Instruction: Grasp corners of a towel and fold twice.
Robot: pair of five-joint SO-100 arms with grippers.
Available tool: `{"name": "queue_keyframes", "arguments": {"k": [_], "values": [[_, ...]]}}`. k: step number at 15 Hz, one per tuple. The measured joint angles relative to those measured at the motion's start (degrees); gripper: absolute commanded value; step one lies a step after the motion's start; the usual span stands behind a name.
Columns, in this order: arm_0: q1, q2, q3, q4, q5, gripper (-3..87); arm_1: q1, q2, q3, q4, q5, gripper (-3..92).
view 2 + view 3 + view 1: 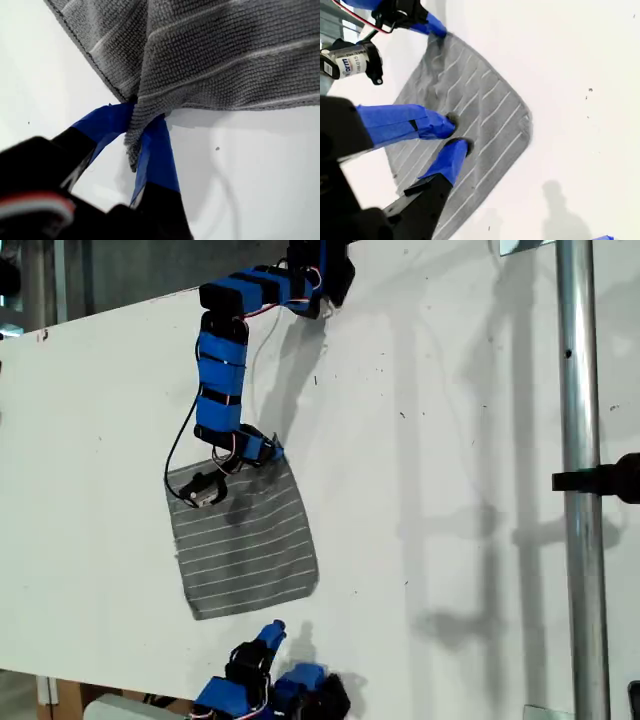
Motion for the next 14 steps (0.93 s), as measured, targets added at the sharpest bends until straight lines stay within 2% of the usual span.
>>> {"name": "queue_keyframes", "arguments": {"k": [2, 5, 9, 12, 14], "values": [[-4.04, -10.46, -5.27, -2.55, 4.83, 12.0, -0.35, 0.09, 0.0, 0.0, 0.44, -0.2], [-9.93, -20.3, -5.45, -6.33, 12.04, 32.2, -0.53, 0.44, 0.09, 0.0, 1.14, -0.2], [-13.54, -23.73, 5.54, -17.93, 20.83, 31.2, -0.88, 0.79, 0.26, -0.35, 1.67, -0.2], [-16.26, -25.66, 18.37, -29.36, 21.71, 27.6, -1.14, 1.41, 0.79, -0.53, 1.67, -0.2], [-17.05, -30.5, 21.18, -34.1, 20.92, 27.7, -1.23, 1.49, 0.88, -0.53, 1.67, -0.2]]}}
